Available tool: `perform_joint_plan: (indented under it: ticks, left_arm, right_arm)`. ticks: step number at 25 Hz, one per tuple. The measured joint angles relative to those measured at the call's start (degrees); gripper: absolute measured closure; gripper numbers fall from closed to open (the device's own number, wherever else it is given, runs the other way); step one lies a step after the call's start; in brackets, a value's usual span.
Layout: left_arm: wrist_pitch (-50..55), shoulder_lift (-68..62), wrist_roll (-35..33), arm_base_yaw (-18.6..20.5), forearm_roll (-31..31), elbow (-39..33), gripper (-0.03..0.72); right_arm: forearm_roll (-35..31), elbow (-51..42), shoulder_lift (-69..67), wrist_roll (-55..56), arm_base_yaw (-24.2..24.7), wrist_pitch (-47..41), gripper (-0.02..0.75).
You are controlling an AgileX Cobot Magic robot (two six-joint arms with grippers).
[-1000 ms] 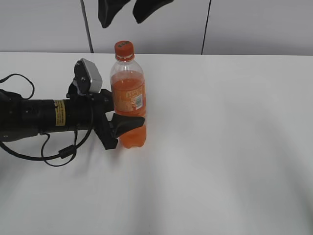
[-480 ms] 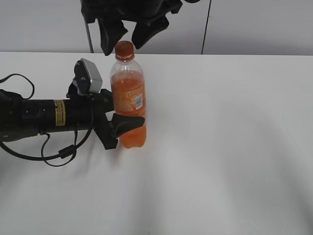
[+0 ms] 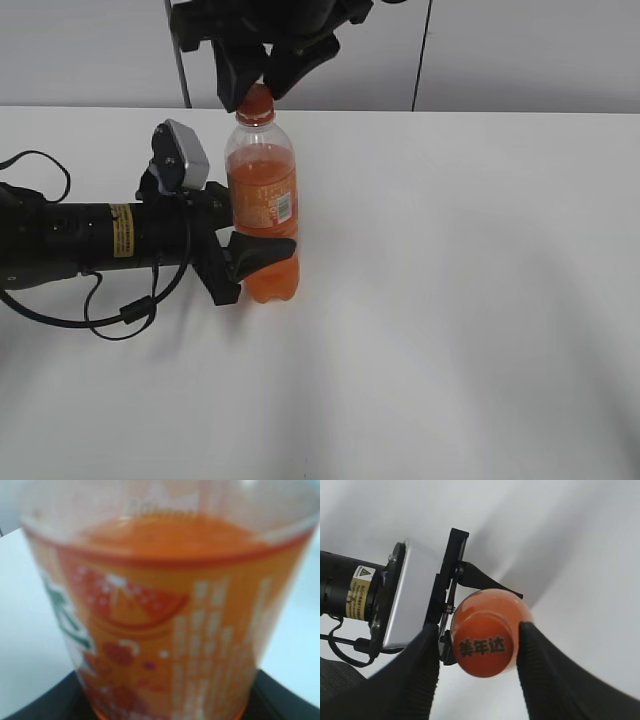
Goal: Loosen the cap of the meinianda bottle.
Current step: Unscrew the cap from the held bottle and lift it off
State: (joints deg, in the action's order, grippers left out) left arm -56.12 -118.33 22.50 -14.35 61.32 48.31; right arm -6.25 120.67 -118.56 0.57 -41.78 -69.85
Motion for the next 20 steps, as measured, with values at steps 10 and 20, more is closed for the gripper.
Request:
perform_joint_plan:
  ticks: [10,20]
  left_arm:
    - [0.0,0.0,0.07,0.0,0.0,0.0,0.279]
    - [0.0,0.0,0.07,0.0,0.0,0.0,0.279]
  right_arm:
    - [0.58,0.0,-0.24,-2.81,0.0,0.0,0.468]
    - [0.22,0.06,-0.24,-65.26,0.0,0.05,0.469]
